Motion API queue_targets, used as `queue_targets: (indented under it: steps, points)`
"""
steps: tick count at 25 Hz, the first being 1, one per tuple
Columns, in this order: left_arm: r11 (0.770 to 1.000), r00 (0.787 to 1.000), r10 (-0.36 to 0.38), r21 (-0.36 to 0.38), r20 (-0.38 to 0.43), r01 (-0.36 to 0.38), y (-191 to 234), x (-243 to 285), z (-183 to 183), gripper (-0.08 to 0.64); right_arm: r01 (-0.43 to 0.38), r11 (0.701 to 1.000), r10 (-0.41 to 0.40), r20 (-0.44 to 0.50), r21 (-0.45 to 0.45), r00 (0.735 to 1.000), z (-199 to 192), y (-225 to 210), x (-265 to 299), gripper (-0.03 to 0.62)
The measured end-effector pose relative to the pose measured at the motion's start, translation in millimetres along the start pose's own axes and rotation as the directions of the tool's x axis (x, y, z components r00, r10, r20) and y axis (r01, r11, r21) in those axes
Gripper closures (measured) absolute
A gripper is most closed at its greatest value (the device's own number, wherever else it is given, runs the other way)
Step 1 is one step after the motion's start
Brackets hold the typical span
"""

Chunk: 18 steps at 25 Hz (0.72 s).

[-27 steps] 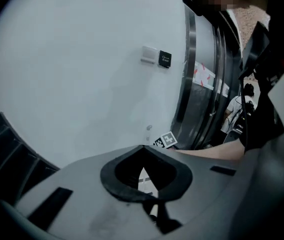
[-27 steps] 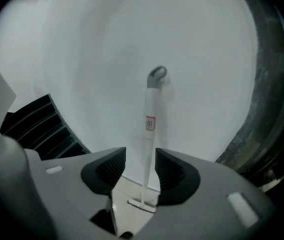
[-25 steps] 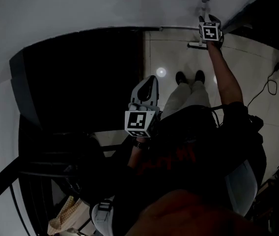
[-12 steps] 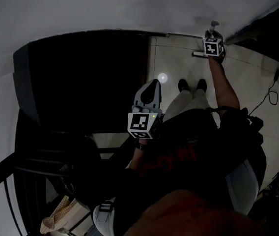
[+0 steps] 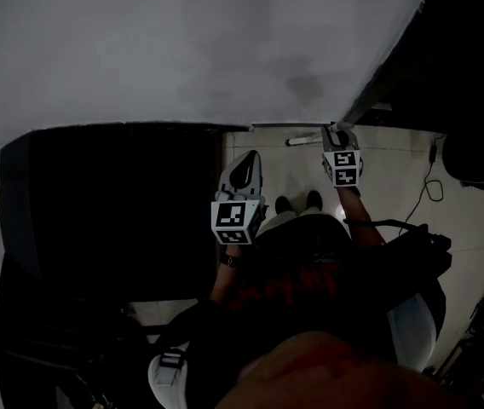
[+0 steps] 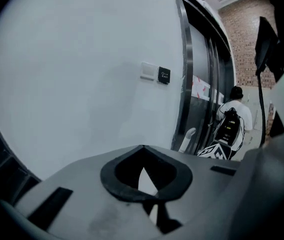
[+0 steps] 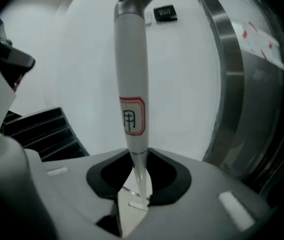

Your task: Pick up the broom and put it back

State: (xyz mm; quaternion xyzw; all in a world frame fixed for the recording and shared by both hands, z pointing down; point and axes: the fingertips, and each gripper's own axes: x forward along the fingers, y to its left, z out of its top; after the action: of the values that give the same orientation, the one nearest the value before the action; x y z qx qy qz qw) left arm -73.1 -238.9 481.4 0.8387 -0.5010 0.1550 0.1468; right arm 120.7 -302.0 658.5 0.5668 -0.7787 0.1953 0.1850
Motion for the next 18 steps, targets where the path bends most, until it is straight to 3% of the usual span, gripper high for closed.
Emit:
queue_targets:
  steps: [2, 5, 8, 12, 18]
  points:
    - [0.999, 0.998, -0.034, -0.002, 0.056, 0.034, -5, 6, 13, 0.555, -0.005, 1.0, 0.007, 0.104, -0.021, 0.995, 49, 1, -33, 0.502]
    - [0.997, 0.989, -0.074, 0.009, 0.129, 0.073, -13, 20, 35, 0.555, 0.011, 0.999, -0.001, 0.265, -0.038, 0.964, 124, -3, -81, 0.502]
    - [0.999, 0.986, -0.034, 0.021, 0.164, 0.031, -7, 20, 48, 0.557, 0.016, 0.999, -0.004, 0.359, -0.031, 0.933, 171, 10, -116, 0.502]
    - [1.0, 0.982, 0.002, 0.007, 0.187, -0.003, -1, 20, 59, 0.557, 0.035, 0.998, -0.01, 0.456, -0.045, 0.89, 206, 28, -159, 0.502]
    - [0.997, 0.963, -0.071, 0.026, 0.259, 0.067, -10, 15, 80, 0.555, 0.02, 0.998, 0.009, 0.514, -0.052, 0.857, 226, 36, -200, 0.502]
